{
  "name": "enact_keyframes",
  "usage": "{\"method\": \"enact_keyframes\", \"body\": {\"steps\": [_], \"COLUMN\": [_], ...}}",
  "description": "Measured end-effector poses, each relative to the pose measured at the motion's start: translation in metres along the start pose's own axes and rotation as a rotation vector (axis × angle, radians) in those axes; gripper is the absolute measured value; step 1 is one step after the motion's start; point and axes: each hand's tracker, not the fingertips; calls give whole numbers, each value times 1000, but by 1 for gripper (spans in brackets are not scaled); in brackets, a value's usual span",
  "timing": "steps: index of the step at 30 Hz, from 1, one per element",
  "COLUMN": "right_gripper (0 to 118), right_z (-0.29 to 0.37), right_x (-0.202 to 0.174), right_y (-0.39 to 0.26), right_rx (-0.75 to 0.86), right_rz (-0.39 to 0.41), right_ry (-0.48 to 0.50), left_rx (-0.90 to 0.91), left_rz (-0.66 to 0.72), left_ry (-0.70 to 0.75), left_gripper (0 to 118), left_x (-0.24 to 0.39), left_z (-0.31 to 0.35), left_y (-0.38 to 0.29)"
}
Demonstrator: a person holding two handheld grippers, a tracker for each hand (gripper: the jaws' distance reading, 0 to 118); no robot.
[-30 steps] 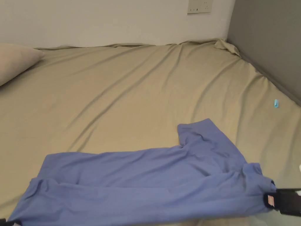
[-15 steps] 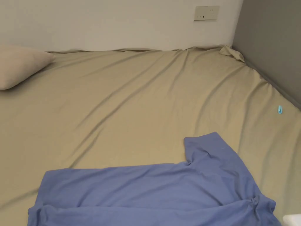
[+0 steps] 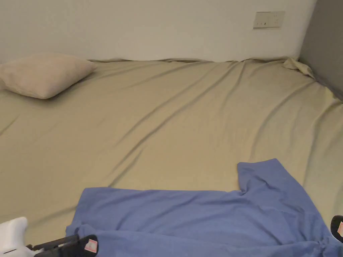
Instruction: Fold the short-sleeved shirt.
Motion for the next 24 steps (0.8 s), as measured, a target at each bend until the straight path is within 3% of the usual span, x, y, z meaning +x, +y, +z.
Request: {"method": "enact_keyframes", "body": {"steps": [1, 2, 3, 4, 7, 9, 14, 15, 16, 17, 18, 19, 24], "right_gripper": [109, 92, 43, 2, 2, 2, 2, 2, 2, 2, 2, 2, 3], "right_z": [-6, -12, -21, -28, -44, -54, -71, -72, -75, -78, -81, -82, -92], "right_x": [-10, -23, -35, -42, -51, -54, -50, -47, -46, -45, -43, -41, -30], "right_y": [-2, -8, -16, -25, -40, -46, -47, -46, -47, -48, -50, -51, -48], "right_rx": [-22, -21, -34, -33, -86, -91, -123, -127, -129, -133, -137, -141, -160], "right_rz": [-6, 12, 56, 80, 34, 29, 61, 64, 65, 67, 66, 63, 3], "right_ry": [-8, -24, -56, -85, 69, 57, 57, 61, 59, 56, 52, 49, 50], "left_rx": [12, 5, -34, -49, -65, -72, -86, -112, -132, -164, -240, -180, -278], "left_rz": [-49, -88, -90, -63, -71, -169, -228, -274, -318, -365, -358, -348, -325], "left_ry": [43, 96, 130, 134, 97, 190, 303, 373, 459, 564, 563, 517, 583], "left_gripper": [92, 59, 0, 0, 0, 0, 0, 5, 79, 118, 118, 118, 118], "left_x": [5, 10, 7, 1, -7, -2, -26, -29, -33, -36, -44, -49, -78], "left_z": [-6, -15, -28, -38, -61, -74, -126, -141, -153, -169, -181, -194, -249], "left_y": [-2, -5, -8, -10, 2, 25, 100, 112, 122, 131, 130, 131, 136]}}
